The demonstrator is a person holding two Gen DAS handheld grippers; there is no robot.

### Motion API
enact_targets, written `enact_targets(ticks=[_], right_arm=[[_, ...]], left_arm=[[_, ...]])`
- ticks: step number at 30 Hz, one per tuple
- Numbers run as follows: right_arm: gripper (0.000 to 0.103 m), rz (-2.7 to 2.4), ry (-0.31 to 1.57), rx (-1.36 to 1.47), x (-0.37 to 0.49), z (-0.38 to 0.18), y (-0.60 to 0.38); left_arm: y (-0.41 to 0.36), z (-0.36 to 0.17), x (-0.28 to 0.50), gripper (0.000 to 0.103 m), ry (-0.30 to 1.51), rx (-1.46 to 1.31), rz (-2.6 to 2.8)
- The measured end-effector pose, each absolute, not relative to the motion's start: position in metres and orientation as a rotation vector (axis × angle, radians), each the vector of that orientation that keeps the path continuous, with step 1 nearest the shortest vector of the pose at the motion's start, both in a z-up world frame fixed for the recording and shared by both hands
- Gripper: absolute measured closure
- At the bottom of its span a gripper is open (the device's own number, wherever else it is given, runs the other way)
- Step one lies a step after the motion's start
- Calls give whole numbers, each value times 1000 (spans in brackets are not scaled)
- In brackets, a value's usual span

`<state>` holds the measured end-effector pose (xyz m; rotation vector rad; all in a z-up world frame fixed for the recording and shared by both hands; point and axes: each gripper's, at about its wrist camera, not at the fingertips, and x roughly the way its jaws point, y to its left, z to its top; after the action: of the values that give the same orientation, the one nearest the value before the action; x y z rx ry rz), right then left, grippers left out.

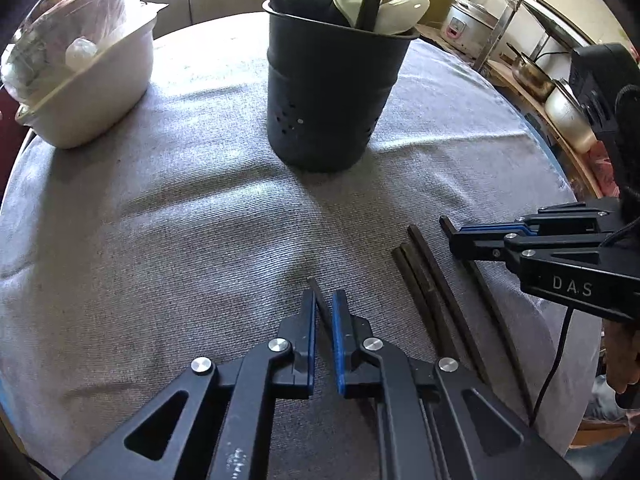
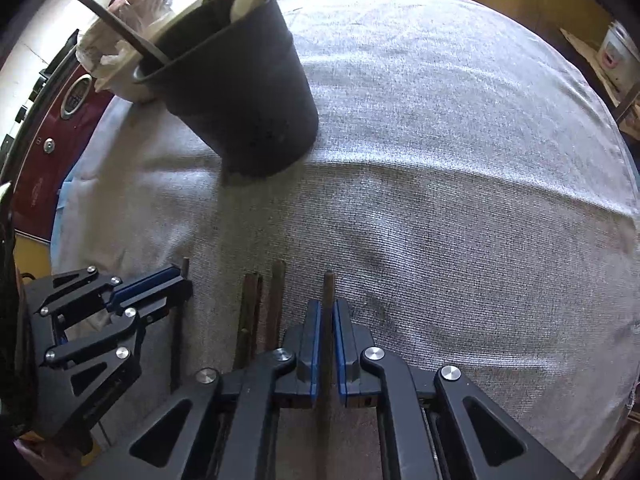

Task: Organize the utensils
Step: 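Close the left gripper on another dark chopstick, then lift both chopsticks and carry them above the black holder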

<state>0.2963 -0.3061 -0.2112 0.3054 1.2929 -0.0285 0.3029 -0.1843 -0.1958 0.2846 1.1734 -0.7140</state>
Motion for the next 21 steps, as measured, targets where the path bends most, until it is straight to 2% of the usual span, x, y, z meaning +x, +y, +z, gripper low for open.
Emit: enact_targets(ticks=[6, 21], right_arm=[[97, -15, 1234, 331, 280, -204, -310], [97, -2, 1037, 252, 231, -138, -292]], left_arm=[[-162, -182, 293, 96, 1121, 242, -700], [-112, -91, 247, 98, 888, 163, -698]])
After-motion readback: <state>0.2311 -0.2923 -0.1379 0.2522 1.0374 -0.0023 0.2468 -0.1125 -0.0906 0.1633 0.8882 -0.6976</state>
